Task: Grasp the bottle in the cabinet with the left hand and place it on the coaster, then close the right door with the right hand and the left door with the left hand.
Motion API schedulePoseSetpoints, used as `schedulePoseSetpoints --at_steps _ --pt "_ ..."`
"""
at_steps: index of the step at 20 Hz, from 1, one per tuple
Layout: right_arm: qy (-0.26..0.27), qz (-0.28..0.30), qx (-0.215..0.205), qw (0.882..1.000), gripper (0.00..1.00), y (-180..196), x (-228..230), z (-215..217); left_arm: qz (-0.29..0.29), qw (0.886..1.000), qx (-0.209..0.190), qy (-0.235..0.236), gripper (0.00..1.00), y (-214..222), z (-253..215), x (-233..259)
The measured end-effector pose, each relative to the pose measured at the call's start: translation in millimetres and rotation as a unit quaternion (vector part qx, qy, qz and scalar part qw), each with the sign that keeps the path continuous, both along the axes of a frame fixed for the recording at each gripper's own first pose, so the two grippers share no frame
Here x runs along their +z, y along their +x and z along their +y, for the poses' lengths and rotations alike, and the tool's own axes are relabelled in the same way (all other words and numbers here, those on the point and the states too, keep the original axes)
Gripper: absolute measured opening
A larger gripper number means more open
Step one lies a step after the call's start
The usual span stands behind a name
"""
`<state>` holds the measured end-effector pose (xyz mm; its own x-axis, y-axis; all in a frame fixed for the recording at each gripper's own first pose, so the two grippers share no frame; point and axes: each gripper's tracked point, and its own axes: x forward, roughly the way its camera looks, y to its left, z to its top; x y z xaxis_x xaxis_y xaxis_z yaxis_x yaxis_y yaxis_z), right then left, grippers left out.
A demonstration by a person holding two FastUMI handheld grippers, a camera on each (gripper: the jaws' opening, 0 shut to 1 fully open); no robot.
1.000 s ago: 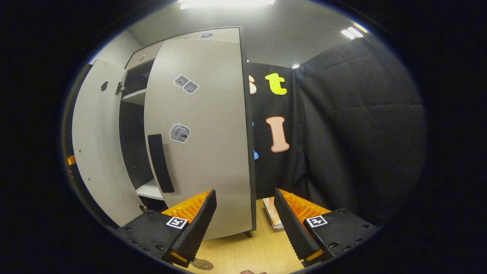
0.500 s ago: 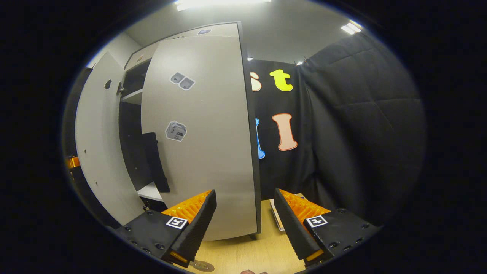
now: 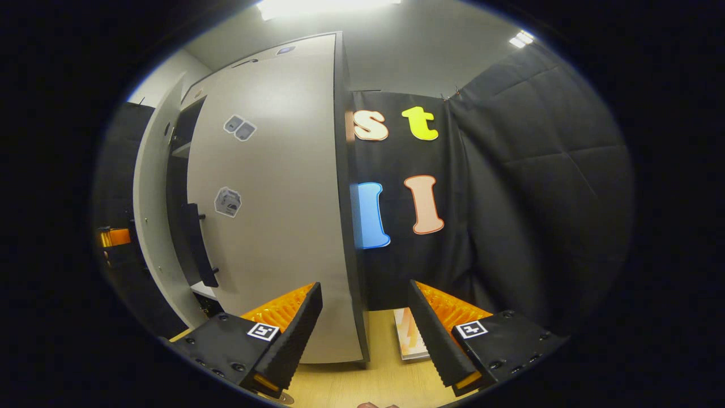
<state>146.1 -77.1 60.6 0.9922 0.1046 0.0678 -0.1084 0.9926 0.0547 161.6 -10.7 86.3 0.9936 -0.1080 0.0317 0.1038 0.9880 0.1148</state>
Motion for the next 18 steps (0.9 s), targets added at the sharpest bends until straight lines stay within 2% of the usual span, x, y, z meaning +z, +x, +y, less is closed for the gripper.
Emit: schedulePoseSetpoints --at_steps 5,9,10,14,18 --pt "0.005 0.003 0.023 1.000 0.98 4 -3 -9 -0.023 0.999 0.030 -0.030 0.94 -26 -28 -1" --pt "-0.004 0.013 0.036 0.999 1.00 2 -18 -10 -0.046 0.995 0.045 -0.074 0.94 -64 -36 -3" --pt "-0.009 0.013 0.040 0.999 0.98 2 -20 -11 -0.048 0.995 0.050 -0.078 0.94 -74 -36 -4" --pt "-0.022 0.003 0.043 0.999 0.98 -1 -23 -15 -0.041 0.994 0.076 -0.070 0.94 -108 -33 -13" --pt "-0.011 -0.010 0.030 0.999 0.98 -5 -15 -13 -0.048 0.994 0.089 -0.046 0.94 -133 -29 -11"
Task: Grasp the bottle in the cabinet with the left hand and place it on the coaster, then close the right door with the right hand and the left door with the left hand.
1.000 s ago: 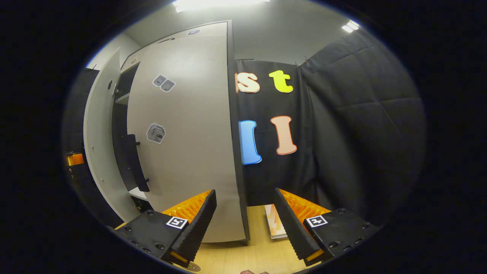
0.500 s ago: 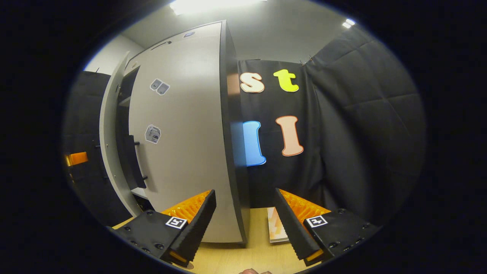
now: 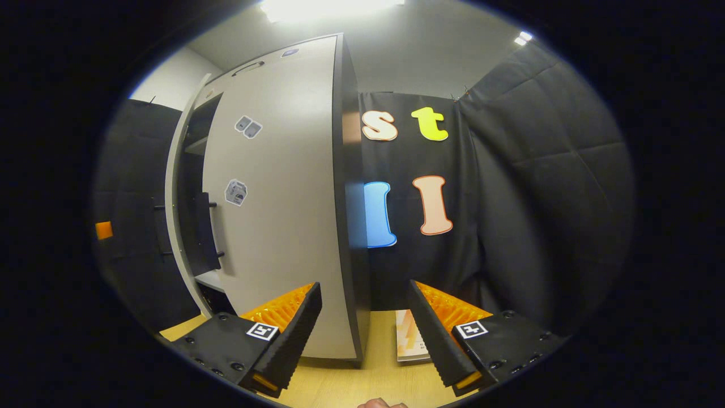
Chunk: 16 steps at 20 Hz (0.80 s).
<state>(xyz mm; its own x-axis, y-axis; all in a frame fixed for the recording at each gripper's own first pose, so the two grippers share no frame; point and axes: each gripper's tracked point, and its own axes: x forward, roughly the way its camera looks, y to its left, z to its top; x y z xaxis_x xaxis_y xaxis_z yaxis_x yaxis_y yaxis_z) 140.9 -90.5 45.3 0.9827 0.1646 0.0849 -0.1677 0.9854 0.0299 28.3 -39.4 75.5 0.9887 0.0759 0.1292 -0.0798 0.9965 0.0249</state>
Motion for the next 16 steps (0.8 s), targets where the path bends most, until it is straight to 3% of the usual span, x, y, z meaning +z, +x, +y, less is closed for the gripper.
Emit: schedulePoseSetpoints --at_steps 9,16 --pt "0.003 0.004 -0.032 0.999 0.98 -21 -9 26 -0.001 1.000 -0.014 -0.022 0.94 -11 51 1" --pt "0.001 0.023 -0.040 0.999 0.98 -21 -9 54 0.010 1.000 -0.019 -0.011 0.94 -16 88 4"
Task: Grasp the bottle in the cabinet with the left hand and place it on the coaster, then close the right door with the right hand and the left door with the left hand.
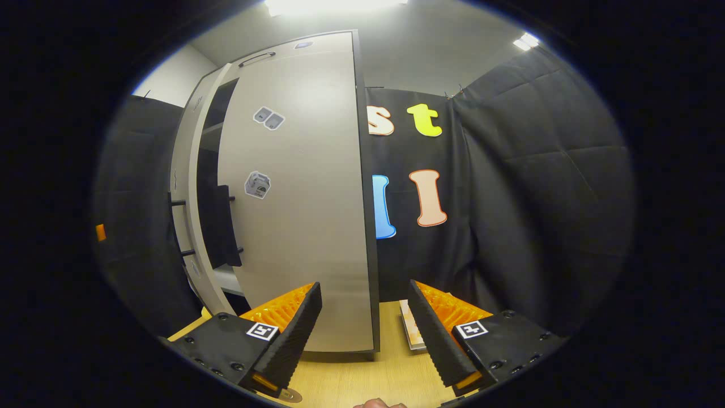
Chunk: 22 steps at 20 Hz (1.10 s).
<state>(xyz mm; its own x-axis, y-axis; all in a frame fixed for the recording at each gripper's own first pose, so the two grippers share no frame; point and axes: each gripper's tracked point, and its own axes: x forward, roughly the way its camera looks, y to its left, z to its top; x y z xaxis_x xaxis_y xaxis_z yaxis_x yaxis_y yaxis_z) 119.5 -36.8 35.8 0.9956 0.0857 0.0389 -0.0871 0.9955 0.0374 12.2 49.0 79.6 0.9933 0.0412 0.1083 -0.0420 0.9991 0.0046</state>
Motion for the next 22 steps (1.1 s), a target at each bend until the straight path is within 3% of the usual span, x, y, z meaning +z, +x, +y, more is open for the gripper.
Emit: schedulePoseSetpoints --at_steps 22 --pt "0.010 -0.007 -0.006 1.000 0.98 -9 15 27 0.017 0.998 -0.061 0.025 0.94 -2 -18 -8"
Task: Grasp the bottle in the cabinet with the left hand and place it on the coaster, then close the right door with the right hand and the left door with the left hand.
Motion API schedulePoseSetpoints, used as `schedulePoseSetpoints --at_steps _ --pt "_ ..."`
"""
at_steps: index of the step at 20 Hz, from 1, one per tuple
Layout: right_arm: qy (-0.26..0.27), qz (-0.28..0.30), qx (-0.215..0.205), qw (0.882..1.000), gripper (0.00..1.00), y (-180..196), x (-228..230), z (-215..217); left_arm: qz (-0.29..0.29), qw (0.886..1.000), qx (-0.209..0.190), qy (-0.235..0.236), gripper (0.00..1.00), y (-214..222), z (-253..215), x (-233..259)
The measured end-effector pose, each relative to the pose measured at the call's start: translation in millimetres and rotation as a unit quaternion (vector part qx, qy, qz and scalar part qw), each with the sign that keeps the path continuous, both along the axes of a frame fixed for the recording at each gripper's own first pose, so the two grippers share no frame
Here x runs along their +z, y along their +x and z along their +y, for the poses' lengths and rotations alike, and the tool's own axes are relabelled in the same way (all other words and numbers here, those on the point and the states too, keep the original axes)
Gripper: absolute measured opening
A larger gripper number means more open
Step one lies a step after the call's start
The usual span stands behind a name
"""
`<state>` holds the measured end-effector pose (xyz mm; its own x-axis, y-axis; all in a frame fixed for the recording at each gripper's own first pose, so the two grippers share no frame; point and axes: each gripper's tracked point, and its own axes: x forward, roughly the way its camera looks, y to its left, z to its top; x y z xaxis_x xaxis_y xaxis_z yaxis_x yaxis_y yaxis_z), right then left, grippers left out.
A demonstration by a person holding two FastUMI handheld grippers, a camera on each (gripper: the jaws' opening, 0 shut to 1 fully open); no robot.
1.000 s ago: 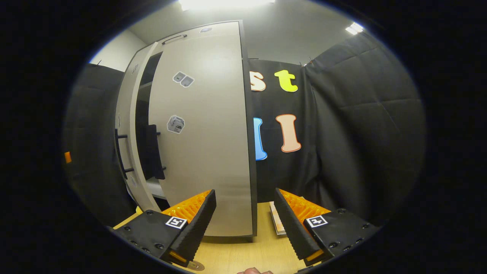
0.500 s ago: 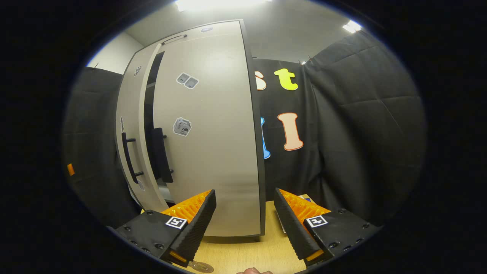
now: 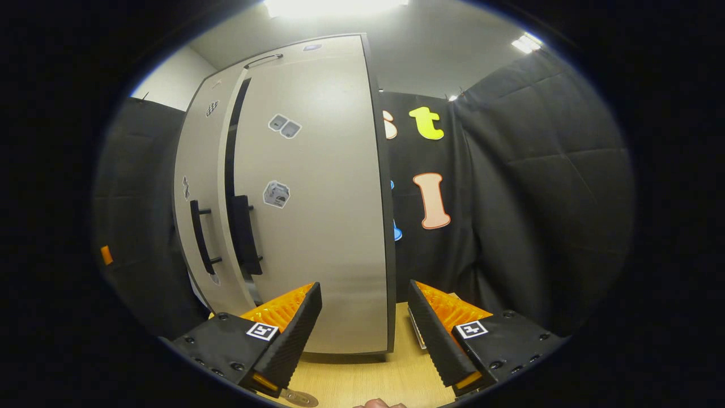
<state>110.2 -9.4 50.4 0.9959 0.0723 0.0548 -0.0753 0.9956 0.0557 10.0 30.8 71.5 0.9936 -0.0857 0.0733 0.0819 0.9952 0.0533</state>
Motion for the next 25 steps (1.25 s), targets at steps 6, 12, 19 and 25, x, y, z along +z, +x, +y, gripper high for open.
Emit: schedulePoseSetpoints --at_steps 6,12,19,25 --pt "-0.002 0.000 -0.008 1.000 0.98 -8 0 4 0.003 1.000 -0.006 -0.010 0.94 2 9 -4" --pt "-0.006 0.000 -0.018 1.000 0.98 -14 4 12 -0.002 1.000 -0.010 -0.009 0.94 -1 24 -5" --pt "-0.025 -0.011 -0.042 0.999 0.98 -28 11 8 -0.004 1.000 -0.012 -0.020 0.94 -5 38 -15" --pt "-0.019 0.016 -0.051 0.998 0.98 -26 -7 8 0.002 1.000 -0.013 -0.021 0.94 0 42 -34"
